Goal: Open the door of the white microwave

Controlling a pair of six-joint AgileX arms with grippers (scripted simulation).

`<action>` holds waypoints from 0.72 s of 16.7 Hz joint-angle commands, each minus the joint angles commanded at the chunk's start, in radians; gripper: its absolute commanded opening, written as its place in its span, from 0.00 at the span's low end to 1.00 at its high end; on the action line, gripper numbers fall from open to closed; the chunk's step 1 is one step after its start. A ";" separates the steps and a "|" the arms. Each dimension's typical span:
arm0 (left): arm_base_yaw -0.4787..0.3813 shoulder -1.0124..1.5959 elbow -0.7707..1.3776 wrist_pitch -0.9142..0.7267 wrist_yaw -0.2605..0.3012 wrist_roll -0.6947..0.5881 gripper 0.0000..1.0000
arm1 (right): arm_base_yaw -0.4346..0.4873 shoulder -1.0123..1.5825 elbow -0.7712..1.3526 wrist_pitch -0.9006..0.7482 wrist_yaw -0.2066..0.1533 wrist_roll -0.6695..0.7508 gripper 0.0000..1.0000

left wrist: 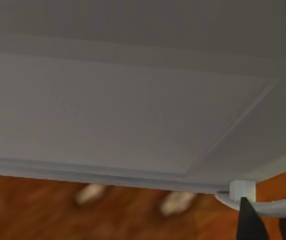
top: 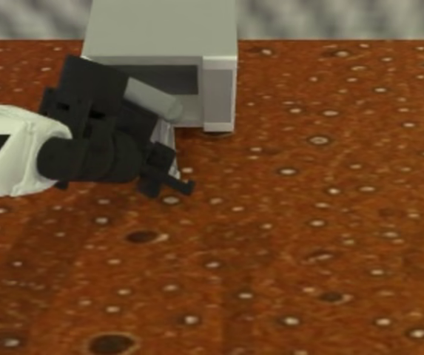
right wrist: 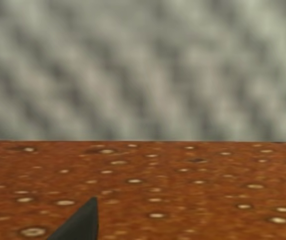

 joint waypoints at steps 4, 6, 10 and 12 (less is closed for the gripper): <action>0.000 0.000 0.000 0.000 0.000 0.000 0.00 | 0.000 0.000 0.000 0.000 0.000 0.000 1.00; 0.000 0.000 0.000 0.000 0.000 0.000 0.00 | 0.000 0.000 0.000 0.000 0.000 0.000 1.00; 0.004 -0.006 -0.007 -0.004 0.021 0.016 0.00 | 0.000 0.000 0.000 0.000 0.000 0.000 1.00; 0.015 -0.013 -0.011 -0.004 0.034 0.036 0.00 | 0.000 0.000 0.000 0.000 0.000 0.000 1.00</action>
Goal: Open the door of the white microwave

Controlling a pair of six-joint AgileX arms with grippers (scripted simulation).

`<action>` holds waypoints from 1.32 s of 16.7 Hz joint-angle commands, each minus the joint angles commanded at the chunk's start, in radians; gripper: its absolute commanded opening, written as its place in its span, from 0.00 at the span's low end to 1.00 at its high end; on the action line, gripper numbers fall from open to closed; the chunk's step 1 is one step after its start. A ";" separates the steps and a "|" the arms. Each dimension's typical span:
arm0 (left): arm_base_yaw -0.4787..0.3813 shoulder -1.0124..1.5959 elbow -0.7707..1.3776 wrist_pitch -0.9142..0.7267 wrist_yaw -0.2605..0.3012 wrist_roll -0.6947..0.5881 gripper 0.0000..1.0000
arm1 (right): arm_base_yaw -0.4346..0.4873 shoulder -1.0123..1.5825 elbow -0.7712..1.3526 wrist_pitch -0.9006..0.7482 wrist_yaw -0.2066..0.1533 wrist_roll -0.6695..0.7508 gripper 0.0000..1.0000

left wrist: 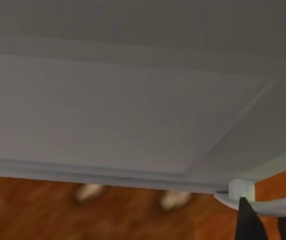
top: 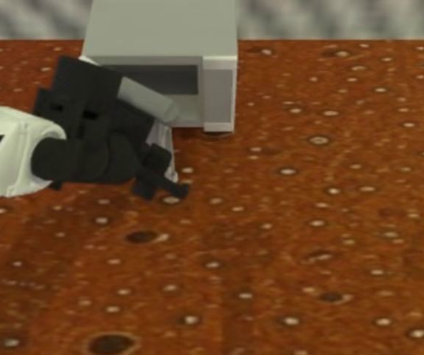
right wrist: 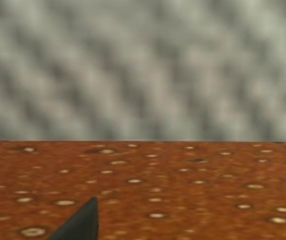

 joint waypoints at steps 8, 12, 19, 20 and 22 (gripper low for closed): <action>0.009 -0.003 -0.006 -0.003 0.010 0.016 0.00 | 0.000 0.000 0.000 0.000 0.000 0.000 1.00; 0.009 -0.003 -0.006 -0.003 0.010 0.016 0.00 | 0.000 0.000 0.000 0.000 0.000 0.000 1.00; 0.009 -0.003 -0.006 -0.003 0.010 0.016 0.00 | 0.000 0.000 0.000 0.000 0.000 0.000 1.00; 0.009 -0.003 -0.006 -0.003 0.010 0.016 0.00 | 0.000 0.000 0.000 0.000 0.000 0.000 1.00; 0.009 -0.003 -0.006 -0.003 0.010 0.016 0.00 | 0.000 0.000 0.000 0.000 0.000 0.000 1.00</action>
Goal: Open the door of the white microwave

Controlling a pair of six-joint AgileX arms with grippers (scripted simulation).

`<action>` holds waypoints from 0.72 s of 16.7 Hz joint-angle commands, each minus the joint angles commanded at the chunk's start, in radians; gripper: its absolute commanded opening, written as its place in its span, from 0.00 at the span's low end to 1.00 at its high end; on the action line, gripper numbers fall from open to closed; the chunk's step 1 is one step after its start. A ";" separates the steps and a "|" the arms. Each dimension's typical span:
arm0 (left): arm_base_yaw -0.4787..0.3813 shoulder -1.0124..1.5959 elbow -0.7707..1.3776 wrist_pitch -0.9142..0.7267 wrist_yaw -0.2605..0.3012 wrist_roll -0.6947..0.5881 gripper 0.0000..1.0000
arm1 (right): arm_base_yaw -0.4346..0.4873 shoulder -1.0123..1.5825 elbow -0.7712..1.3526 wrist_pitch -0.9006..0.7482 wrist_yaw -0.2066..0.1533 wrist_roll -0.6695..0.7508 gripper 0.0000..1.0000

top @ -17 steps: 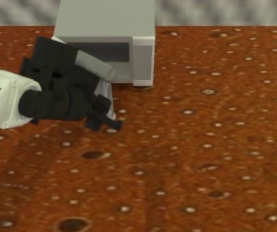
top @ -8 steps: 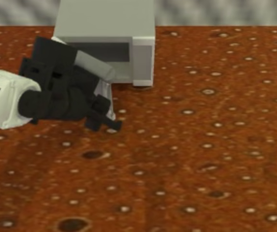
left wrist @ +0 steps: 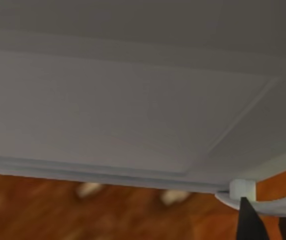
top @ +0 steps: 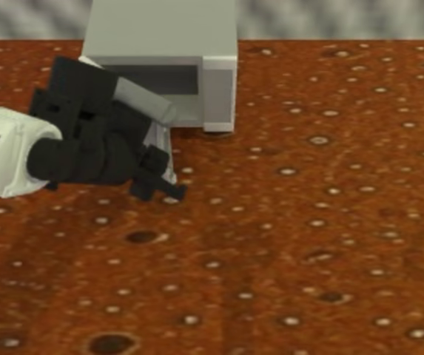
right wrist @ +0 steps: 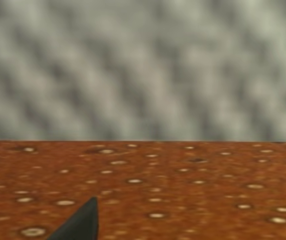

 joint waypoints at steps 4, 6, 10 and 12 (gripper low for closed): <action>0.000 0.000 0.000 0.000 0.000 0.000 0.00 | 0.000 0.000 0.000 0.000 0.000 0.000 1.00; -0.006 0.000 -0.001 -0.002 0.010 -0.003 0.00 | 0.000 0.000 0.000 0.000 0.000 0.000 1.00; 0.016 -0.012 -0.009 -0.007 0.034 0.038 0.00 | 0.000 0.000 0.000 0.000 0.000 0.000 1.00; 0.026 -0.014 -0.014 -0.011 0.045 0.055 0.00 | 0.000 0.000 0.000 0.000 0.000 0.000 1.00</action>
